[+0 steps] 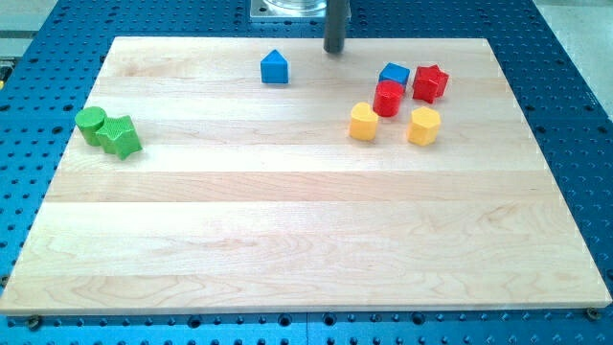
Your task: Move the blue triangle to the left of the blue cube
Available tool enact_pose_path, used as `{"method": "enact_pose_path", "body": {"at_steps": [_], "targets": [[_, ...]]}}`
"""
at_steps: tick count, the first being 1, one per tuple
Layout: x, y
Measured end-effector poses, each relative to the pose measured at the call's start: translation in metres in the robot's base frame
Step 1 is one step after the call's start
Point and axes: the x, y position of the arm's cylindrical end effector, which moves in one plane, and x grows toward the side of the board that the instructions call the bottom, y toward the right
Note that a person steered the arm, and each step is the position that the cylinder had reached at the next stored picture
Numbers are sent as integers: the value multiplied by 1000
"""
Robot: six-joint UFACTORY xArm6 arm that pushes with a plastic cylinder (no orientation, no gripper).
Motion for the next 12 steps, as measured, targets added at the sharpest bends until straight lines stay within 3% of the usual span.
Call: {"method": "enact_pose_path", "body": {"at_steps": [2,3,4,6,7,8,9,10,12], "targets": [[12,-117],[70,-143],[77,-152],[47,-97],[49,-96],[78,-57],[80,-26],[76,-27],[35,-101]]}}
